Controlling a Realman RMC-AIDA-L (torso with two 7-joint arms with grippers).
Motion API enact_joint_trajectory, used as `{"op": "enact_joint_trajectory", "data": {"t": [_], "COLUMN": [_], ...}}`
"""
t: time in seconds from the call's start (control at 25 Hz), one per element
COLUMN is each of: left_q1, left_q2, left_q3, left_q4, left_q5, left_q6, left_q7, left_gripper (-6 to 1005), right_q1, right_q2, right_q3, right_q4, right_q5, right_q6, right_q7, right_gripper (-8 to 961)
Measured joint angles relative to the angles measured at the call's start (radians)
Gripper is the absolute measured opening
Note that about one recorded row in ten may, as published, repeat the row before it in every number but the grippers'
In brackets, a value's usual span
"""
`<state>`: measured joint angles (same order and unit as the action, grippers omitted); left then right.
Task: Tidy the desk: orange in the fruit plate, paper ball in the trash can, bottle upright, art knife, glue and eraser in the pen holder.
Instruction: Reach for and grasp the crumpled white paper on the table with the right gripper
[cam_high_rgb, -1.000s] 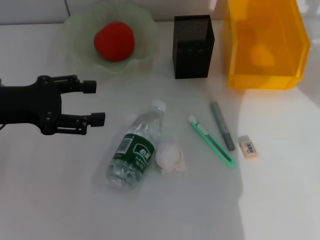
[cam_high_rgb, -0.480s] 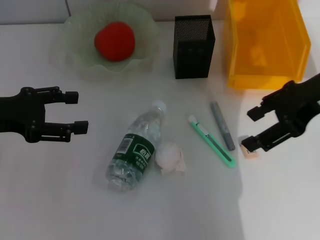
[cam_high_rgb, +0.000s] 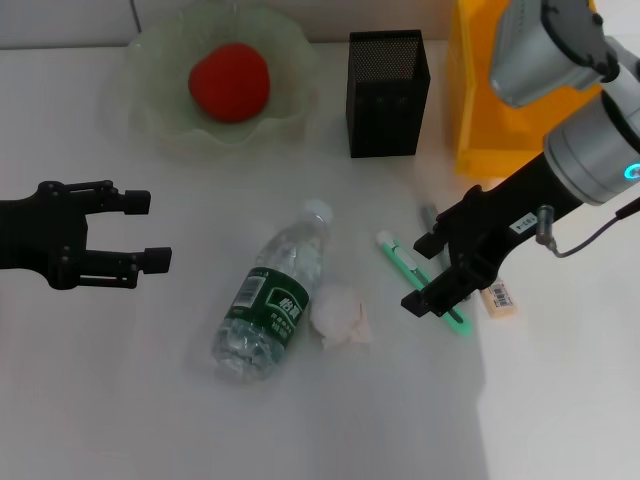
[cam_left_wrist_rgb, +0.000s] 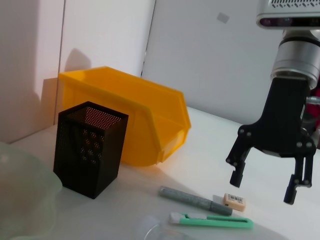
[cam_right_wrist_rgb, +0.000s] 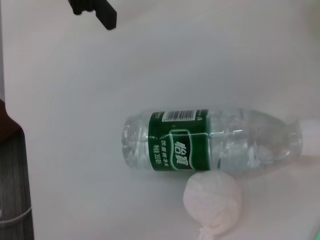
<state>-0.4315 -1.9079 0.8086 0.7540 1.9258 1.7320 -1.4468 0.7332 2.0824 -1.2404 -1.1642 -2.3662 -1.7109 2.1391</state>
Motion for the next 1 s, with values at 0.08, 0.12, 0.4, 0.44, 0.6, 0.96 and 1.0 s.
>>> {"op": "enact_joint_trajectory", "data": {"t": [0.08,0.12,0.4,0.44,0.6,0.96,1.0], "left_q1": [0.0,0.0,-0.001,-0.002,-0.001,0.0,-0.001], "left_q2": [0.001,0.002,0.003,0.003,0.001,-0.006,-0.006], "left_q3": [0.0,0.0,0.0,0.0,0.0,0.0,0.0], "left_q4": [0.0,0.0,0.006,0.005,0.001,0.001,0.001], "left_q5": [0.0,0.001,0.002,0.004,0.01,0.019,0.019], "left_q6": [-0.004,-0.005,-0.004,-0.005,-0.006,-0.006,-0.006], "left_q7": [0.0,0.001,0.006,0.007,0.01,0.015,0.015], "left_gripper": [862,862,862,862,862,862,862], "right_q1": [0.011,0.016,0.034,0.036,0.056,0.062,0.064], "right_q2": [0.002,0.002,0.005,0.006,0.007,0.007,0.007], "right_q3": [-0.033,-0.05,-0.154,-0.163,-0.2,-0.289,-0.294], "right_q4": [0.024,0.037,0.116,0.125,0.182,0.249,0.256], "right_q5": [0.001,0.004,0.054,0.057,0.08,0.143,0.148], "right_q6": [0.031,0.05,0.151,0.162,0.211,0.347,0.354], "right_q7": [0.0,0.002,0.006,0.007,0.013,0.022,0.022], "right_gripper": [790,790,789,789,789,788,788]}}
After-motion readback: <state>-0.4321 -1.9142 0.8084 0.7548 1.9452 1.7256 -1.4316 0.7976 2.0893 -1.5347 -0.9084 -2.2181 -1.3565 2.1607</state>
